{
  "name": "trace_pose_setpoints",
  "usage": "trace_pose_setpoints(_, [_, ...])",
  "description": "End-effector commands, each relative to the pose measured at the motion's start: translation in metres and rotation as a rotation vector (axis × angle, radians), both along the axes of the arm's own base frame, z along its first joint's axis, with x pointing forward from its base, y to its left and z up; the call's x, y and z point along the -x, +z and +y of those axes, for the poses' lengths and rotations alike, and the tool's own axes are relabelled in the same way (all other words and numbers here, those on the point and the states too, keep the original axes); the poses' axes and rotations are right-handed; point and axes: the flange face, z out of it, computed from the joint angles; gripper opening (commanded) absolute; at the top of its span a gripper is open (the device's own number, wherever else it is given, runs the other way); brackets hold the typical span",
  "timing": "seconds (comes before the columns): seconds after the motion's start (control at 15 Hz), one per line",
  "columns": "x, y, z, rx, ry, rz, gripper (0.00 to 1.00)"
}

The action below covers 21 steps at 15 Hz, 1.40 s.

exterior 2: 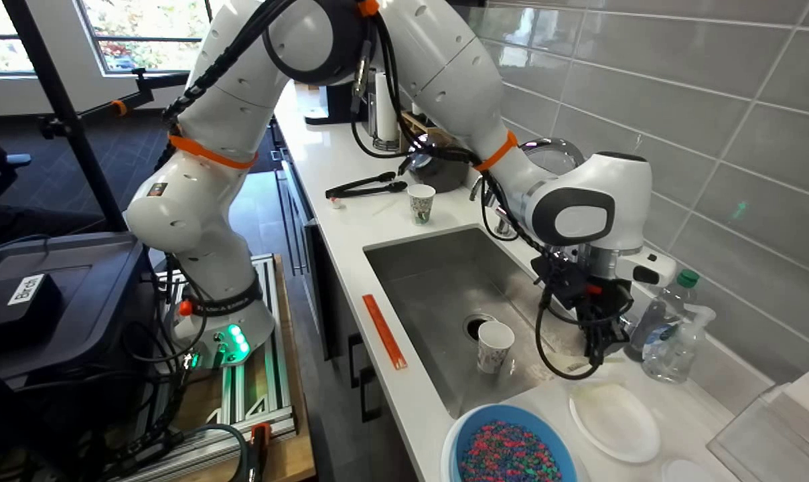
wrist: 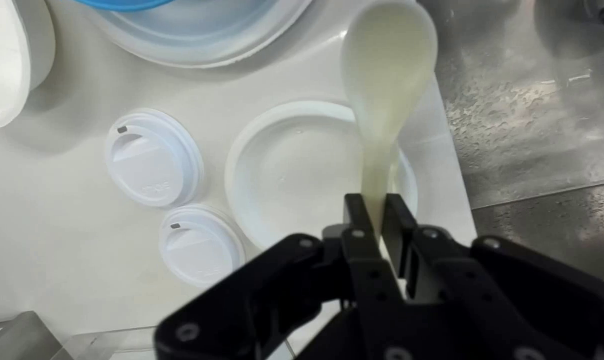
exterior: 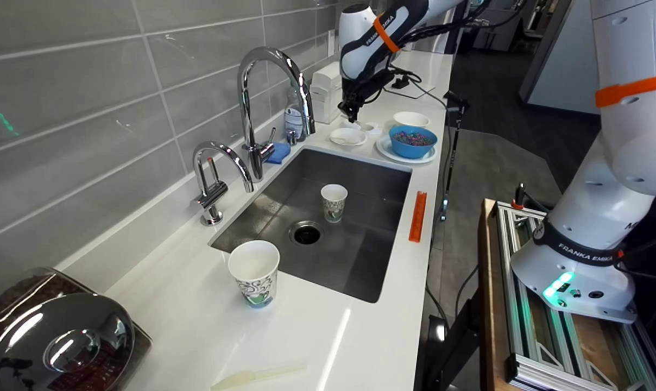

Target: Pick up the white spoon and put it on the plate on the opposite side of the sink

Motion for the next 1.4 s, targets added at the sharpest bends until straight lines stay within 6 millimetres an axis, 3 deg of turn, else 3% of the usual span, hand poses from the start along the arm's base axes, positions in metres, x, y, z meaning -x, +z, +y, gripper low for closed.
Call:
trace_pose_setpoints(0.0, [-0.009, -0.014, -0.02, -0.065, 0.025, 0.005, 0.03])
trace_pose_setpoints(0.53, [-0.02, -0.045, -0.041, -0.124, 0.032, 0.024, 0.03])
trace_pose_setpoints(1.33, [-0.044, -0.062, -0.072, -0.137, -0.04, 0.025, 0.03])
